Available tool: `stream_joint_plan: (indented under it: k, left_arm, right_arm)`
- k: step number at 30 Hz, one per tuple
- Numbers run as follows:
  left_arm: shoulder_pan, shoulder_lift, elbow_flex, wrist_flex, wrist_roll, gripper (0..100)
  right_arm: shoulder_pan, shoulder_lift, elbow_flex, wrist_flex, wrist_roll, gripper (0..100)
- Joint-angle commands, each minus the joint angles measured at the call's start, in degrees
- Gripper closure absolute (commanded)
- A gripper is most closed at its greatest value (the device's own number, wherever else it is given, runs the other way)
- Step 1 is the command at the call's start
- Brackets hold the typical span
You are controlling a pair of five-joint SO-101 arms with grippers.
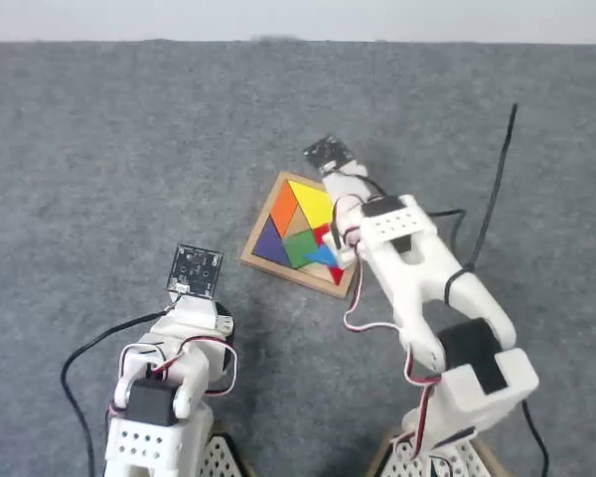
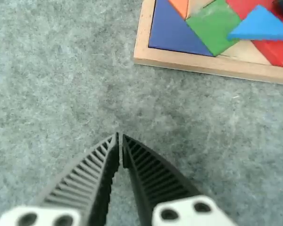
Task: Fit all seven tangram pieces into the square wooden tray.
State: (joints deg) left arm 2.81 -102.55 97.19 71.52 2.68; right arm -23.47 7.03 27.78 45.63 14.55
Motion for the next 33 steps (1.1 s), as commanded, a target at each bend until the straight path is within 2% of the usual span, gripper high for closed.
stream_joint_plan:
  k: [1,14,16,20,25,33]
  left_arm:
    - [0.1,-0.7,-0.7,0.4,0.7,99]
    - [0.1,-0.7,-0.7,0.4,0.7,99]
    - [0.1,-0.7,-0.7,0.4,0.7,99]
    - [0.1,-0.7,-0.7,0.4,0.7,99]
    - [0.1,-0.7,-0.7,0.4,0.7,99]
    - [0.1,-0.7,-0.7,0.4,0.7,99]
  right_arm:
    - [-2.2,-5.8,2.8,-1.1,0.4,99.0]
    - [-4.0,-14.7,7.8,-1.5,0.3,98.9]
    - [-4.3,-15.3,8.2,-4.9,-0.4,98.9]
    - [-4.4,-14.4,8.2,-11.5,-5.0,98.9]
    - [-5.0,-10.6,8.2,-16.7,-6.1,98.9]
    - [-9.7,-7.3,8.3,-16.1,-5.5,98.9]
